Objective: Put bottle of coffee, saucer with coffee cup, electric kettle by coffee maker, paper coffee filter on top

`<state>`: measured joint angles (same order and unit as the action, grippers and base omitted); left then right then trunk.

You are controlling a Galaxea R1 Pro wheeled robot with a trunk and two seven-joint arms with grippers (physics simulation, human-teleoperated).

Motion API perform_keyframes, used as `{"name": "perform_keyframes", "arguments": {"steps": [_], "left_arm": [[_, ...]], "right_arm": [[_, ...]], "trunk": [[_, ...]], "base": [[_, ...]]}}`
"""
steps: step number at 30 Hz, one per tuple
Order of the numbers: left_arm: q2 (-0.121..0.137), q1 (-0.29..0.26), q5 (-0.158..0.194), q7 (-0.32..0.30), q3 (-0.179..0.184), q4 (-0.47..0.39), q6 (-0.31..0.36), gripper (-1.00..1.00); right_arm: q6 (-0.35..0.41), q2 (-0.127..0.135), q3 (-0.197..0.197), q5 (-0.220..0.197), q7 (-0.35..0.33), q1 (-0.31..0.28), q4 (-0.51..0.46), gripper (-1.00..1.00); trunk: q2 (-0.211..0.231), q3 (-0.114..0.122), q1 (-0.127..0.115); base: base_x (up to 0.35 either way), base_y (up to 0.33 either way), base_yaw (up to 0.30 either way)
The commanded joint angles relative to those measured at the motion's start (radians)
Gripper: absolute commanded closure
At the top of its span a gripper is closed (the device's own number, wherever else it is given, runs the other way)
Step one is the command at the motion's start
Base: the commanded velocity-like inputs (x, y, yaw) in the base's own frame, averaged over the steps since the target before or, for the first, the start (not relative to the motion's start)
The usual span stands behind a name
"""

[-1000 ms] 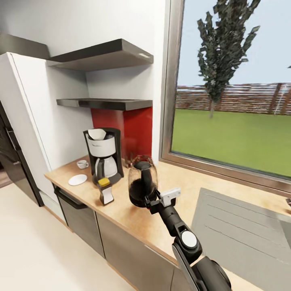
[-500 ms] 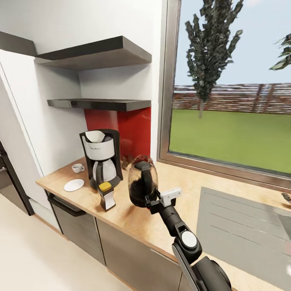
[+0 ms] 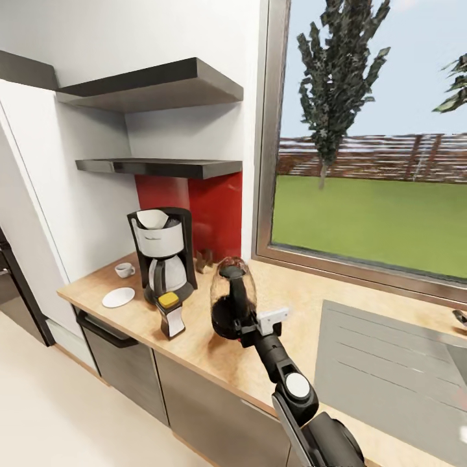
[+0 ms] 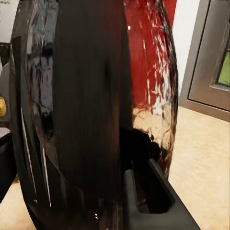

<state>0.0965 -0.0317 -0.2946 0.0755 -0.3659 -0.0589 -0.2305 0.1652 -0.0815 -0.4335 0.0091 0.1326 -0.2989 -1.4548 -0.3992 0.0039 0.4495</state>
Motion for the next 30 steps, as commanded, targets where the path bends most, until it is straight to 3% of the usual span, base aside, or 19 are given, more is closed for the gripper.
{"name": "perform_keyframes", "arguments": {"steps": [1,10,20,30], "left_arm": [[0.000,-0.001,-0.011,0.004,-0.006,0.002,-0.004,-1.00],[0.004,-0.002,-0.011,0.004,-0.005,0.001,-0.004,-1.00],[0.002,-0.002,-0.011,0.004,-0.003,0.002,-0.004,-1.00],[0.005,-0.002,-0.009,0.006,-0.003,0.004,-0.004,-1.00]], "right_arm": [[0.006,-0.007,-0.001,0.004,0.007,-0.004,-0.001,1.00],[0.010,-0.040,0.003,0.003,0.044,-0.091,0.000,1.00],[0.004,-0.050,0.003,0.002,0.065,-0.097,0.069,1.00],[-0.014,-0.050,0.000,0.000,0.065,-0.097,0.139,1.00]], "trunk": [[-0.001,0.000,0.000],[-0.001,0.000,0.000],[-0.001,0.000,0.000],[-0.001,0.000,0.000]], "base": [[0.066,0.000,0.000],[0.083,0.000,0.000],[0.196,0.063,0.000],[0.027,0.101,0.000]]}}
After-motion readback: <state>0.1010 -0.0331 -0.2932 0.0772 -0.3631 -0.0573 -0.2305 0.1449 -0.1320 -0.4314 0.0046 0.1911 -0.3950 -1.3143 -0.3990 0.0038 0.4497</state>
